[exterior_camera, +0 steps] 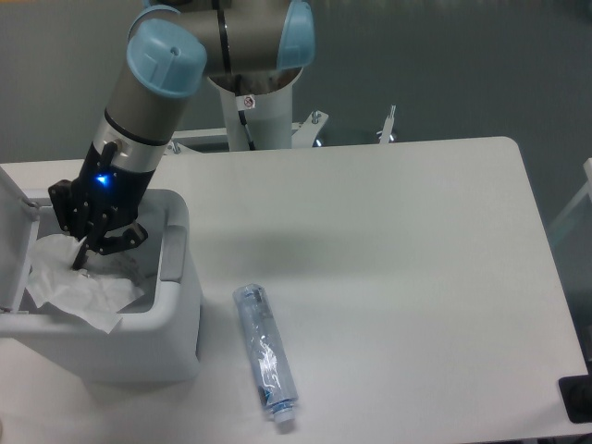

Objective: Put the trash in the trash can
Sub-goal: 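Push the wrapper down into the bin with the gripper, then open the gripper, rise out of the bin, move toward the bottle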

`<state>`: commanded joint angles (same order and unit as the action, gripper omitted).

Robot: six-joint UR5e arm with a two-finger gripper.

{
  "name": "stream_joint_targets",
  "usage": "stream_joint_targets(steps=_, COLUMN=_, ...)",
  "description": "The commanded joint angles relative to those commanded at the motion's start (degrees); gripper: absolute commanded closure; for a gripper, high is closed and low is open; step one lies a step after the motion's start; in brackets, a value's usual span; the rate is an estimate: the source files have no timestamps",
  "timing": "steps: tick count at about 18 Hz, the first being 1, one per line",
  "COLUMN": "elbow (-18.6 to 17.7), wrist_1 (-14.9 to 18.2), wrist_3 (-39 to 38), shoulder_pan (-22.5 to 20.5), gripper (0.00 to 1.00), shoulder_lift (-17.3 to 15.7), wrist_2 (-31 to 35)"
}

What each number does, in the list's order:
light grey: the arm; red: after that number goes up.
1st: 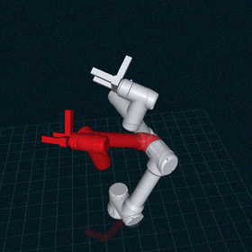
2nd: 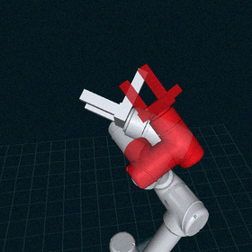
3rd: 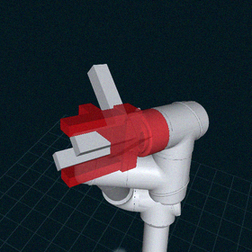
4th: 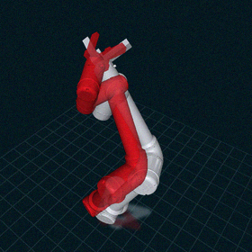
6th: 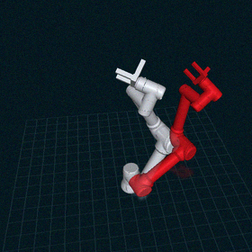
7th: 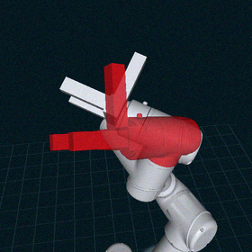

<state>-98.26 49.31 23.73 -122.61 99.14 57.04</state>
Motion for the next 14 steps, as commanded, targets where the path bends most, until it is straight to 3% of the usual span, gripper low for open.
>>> stream_joint_targets(steps=9, elbow=-0.09, wrist_1=0.88, wrist_3=-0.09, shoulder_pan=0.09, gripper=0.72, shoulder_lift=-0.44, wrist_2=0.0)
stream_joint_targets(steps=11, elbow=-0.09, wrist_1=0.53, wrist_3=0.09, shoulder_pan=0.0, gripper=0.27, shoulder_lift=-0.53, wrist_2=0.0)
stream_joint_targets(steps=14, elbow=0.44, wrist_1=0.18, wrist_3=0.0, shoulder_pan=-0.17, gripper=0.0, shoulder_lift=-1.75, wrist_2=-0.18)
